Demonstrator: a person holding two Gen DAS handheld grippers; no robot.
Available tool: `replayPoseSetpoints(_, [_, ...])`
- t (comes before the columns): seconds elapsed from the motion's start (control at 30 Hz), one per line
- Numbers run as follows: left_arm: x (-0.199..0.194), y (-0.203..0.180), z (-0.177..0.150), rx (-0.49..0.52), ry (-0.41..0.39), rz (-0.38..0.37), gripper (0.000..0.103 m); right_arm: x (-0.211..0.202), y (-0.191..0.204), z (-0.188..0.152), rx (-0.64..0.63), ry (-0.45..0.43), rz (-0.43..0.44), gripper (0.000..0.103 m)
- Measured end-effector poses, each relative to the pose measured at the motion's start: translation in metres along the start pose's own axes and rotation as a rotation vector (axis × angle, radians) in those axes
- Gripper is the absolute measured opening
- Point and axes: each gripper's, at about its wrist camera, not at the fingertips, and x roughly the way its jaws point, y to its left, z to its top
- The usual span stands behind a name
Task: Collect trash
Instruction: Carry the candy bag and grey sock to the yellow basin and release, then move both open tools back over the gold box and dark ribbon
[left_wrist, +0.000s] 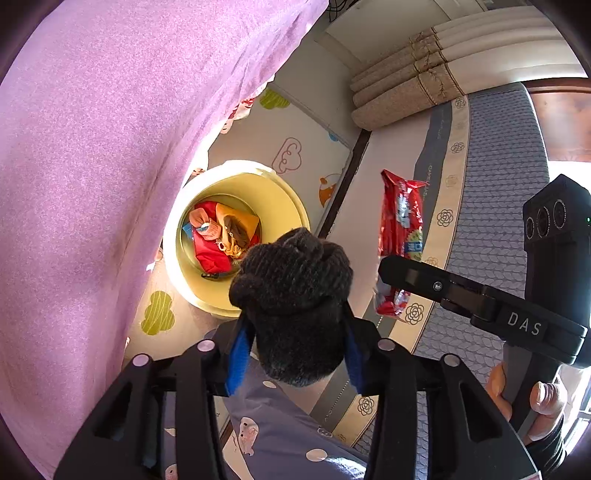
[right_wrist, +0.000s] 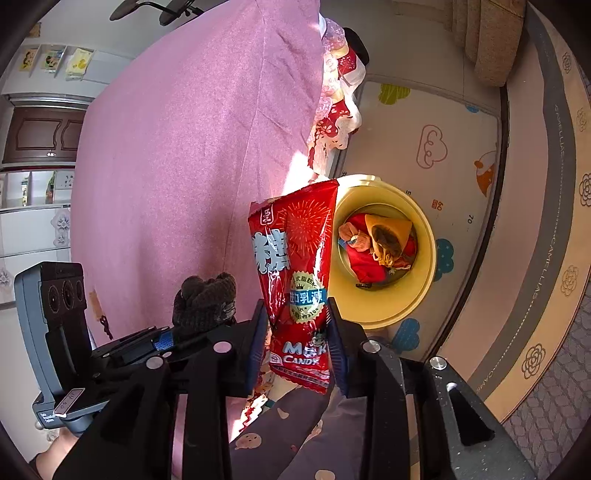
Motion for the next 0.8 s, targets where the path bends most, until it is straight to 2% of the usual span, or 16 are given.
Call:
replayPoseSetpoints(0.07, [0.000, 0.000, 0.001, -0.004, 0.003, 0.000, 0.066, 0.000, -0.004, 0.001, 0.015, 0.005, -0.002, 0.052])
replayPoseSetpoints(0.1, [0.001, 0.000, 0.001, 0.000, 0.004, 0.007, 0.067, 0.001, -0.006, 0.001, 0.018, 0.006, -0.005, 0.052])
replayPoseSetpoints(0.43, [-0.004, 0.011, -0.003, -0.010, 0.004, 0.024, 0.069, 0.003, 0.005, 0.004, -0.007, 0.016, -0.009, 0.052])
replayPoseSetpoints(0.8, [-0.046, 0.037, -0.014, -0.054, -0.088, 0.017, 0.069, 0.007, 0.065, 0.002, -0.110, 0.022, -0.003, 0.052])
